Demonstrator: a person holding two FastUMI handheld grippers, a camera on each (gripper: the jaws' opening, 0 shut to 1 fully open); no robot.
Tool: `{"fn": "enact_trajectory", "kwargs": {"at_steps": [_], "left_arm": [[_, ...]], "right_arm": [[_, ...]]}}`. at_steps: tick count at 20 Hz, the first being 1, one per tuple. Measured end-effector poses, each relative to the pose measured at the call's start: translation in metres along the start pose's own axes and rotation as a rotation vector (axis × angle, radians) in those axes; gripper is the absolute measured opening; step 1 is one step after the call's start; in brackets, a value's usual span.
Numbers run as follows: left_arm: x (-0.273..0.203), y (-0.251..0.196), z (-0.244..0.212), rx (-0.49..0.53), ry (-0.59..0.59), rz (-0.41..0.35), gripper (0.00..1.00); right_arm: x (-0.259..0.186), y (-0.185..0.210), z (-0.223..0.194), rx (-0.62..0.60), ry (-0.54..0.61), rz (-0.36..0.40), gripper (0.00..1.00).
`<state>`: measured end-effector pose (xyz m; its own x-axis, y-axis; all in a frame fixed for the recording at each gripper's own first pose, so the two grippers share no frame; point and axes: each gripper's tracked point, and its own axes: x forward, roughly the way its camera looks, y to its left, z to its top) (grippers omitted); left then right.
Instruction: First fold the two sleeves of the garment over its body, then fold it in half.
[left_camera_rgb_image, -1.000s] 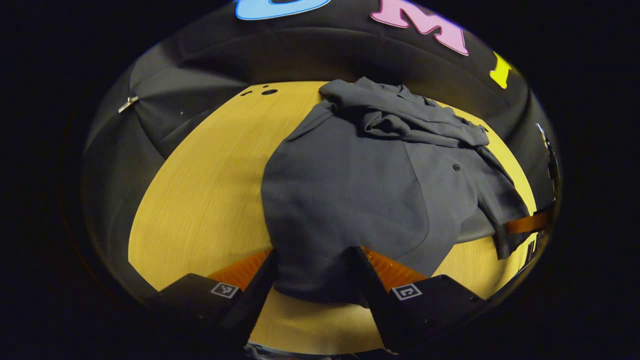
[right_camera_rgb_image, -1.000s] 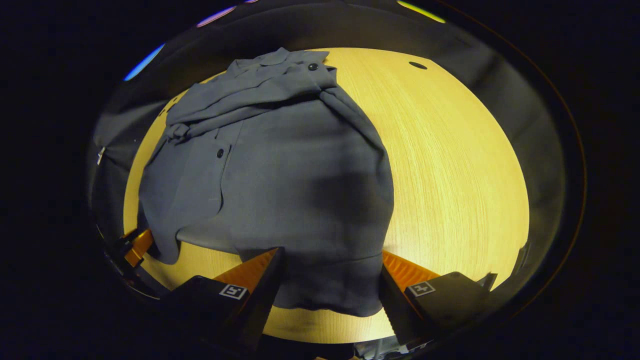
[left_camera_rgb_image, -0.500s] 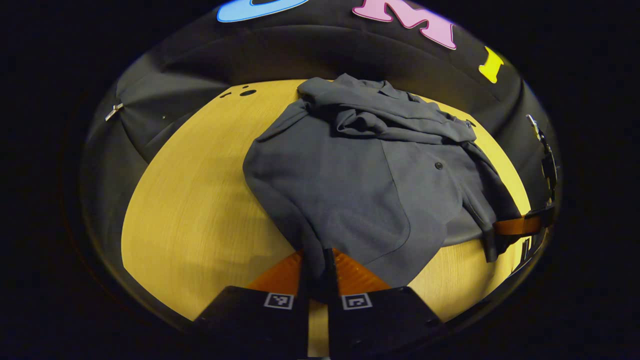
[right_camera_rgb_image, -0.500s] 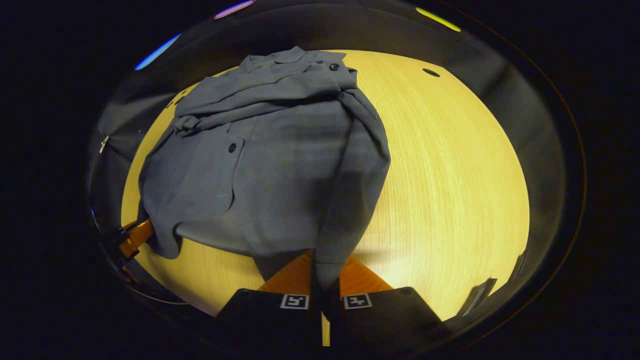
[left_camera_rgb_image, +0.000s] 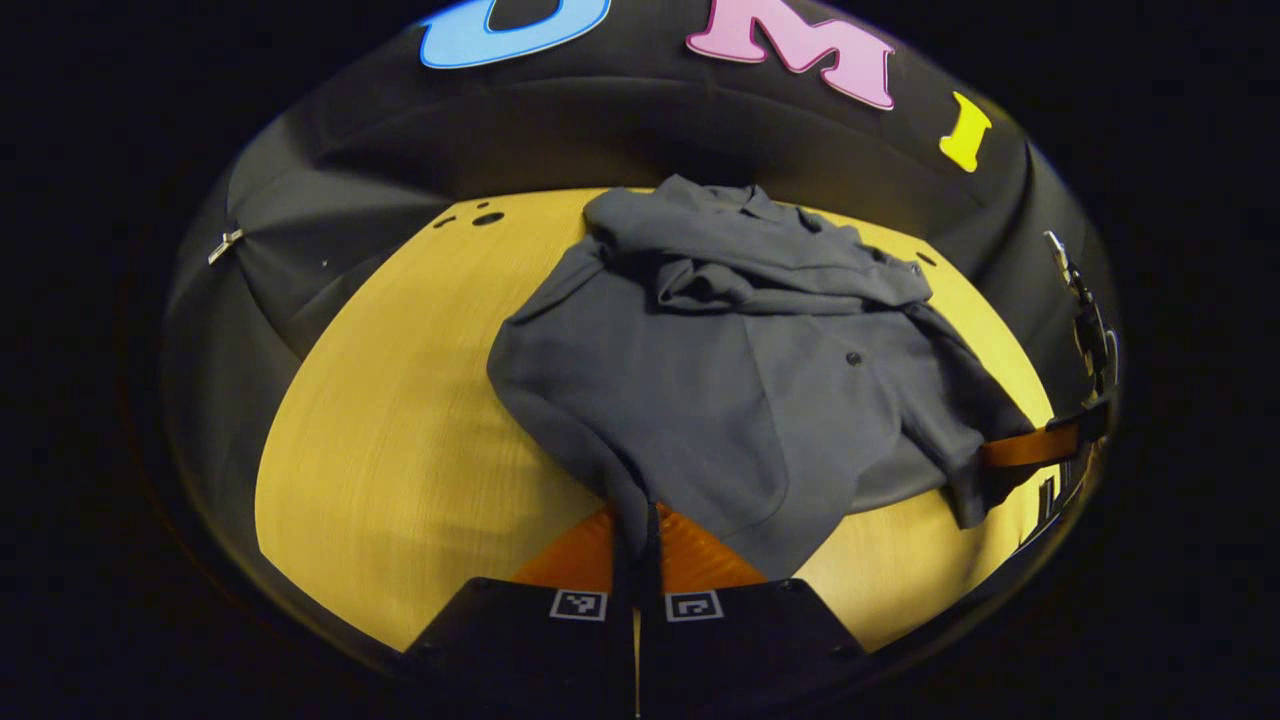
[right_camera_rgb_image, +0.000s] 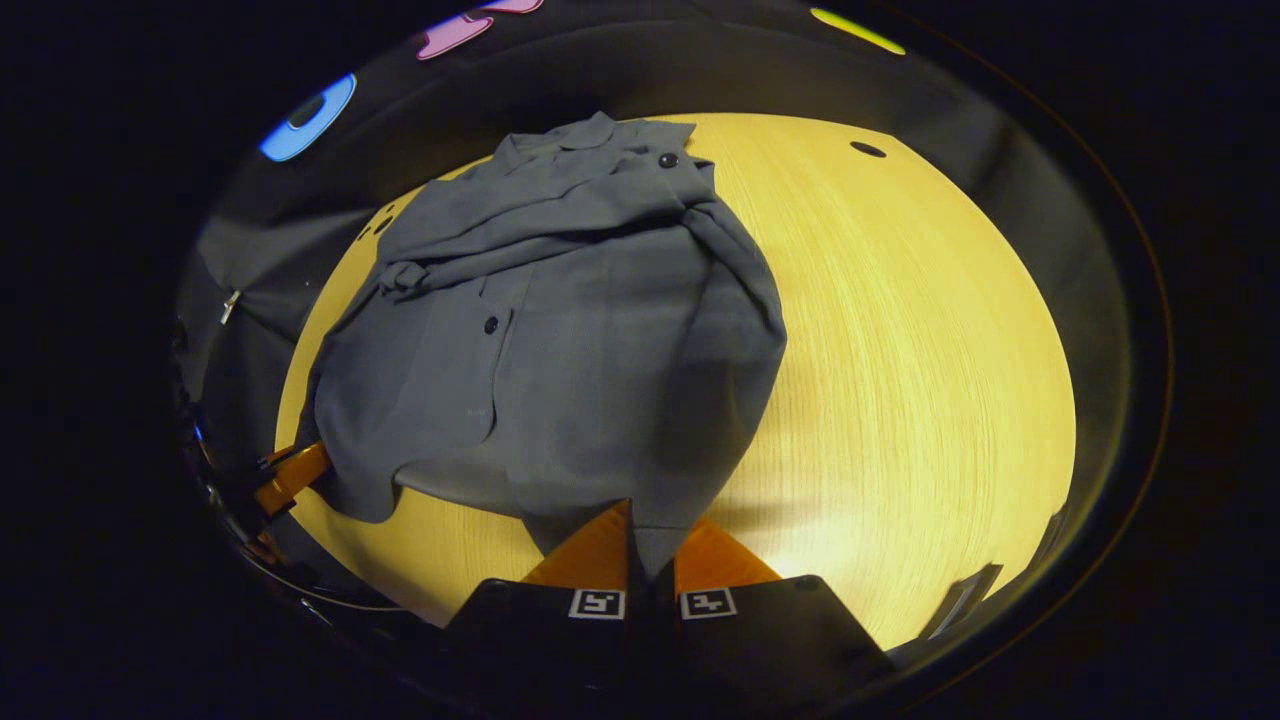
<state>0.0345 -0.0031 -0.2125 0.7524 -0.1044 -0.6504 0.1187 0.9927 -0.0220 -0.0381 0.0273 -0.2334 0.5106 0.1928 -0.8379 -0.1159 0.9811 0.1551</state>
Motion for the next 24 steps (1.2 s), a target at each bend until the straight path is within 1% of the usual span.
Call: {"fn": "enact_trajectory", "kwargs": {"at_steps": [3,5,7,8,9,10,17,19,24], "left_arm": [[-0.009,-0.002,0.02,-0.064,-0.035,-0.016,0.07],[-0.013,-0.003,0.035,-0.086,-0.061,-0.025,0.07],[-0.015,-0.001,0.048,-0.081,-0.081,-0.029,0.07],[-0.015,-0.001,0.052,-0.077,-0.09,-0.031,0.1],[-0.016,-0.001,0.058,-0.077,-0.1,-0.038,0.1],[-0.017,-0.004,0.064,-0.081,-0.111,-0.048,0.07],[-0.022,-0.009,0.118,-0.127,-0.199,-0.093,0.07],[-0.02,-0.006,0.136,-0.138,-0.227,-0.095,0.07],[-0.011,0.0,0.184,-0.13,-0.295,-0.093,0.07]], "right_arm": [[-0.008,0.003,0.012,0.009,-0.024,0.018,0.06],[-0.011,0.006,0.025,0.005,-0.05,0.027,0.06],[-0.015,0.011,0.038,0.002,-0.074,0.038,0.06],[-0.018,0.013,0.045,0.001,-0.088,0.045,0.06],[-0.02,0.016,0.052,-0.001,-0.101,0.05,0.06],[-0.022,0.019,0.06,-0.003,-0.114,0.054,0.06],[-0.033,0.034,0.11,-0.031,-0.196,0.085,0.05],[-0.033,0.037,0.127,-0.033,-0.22,0.093,0.05],[-0.031,0.039,0.173,-0.015,-0.28,0.102,0.05]]}}
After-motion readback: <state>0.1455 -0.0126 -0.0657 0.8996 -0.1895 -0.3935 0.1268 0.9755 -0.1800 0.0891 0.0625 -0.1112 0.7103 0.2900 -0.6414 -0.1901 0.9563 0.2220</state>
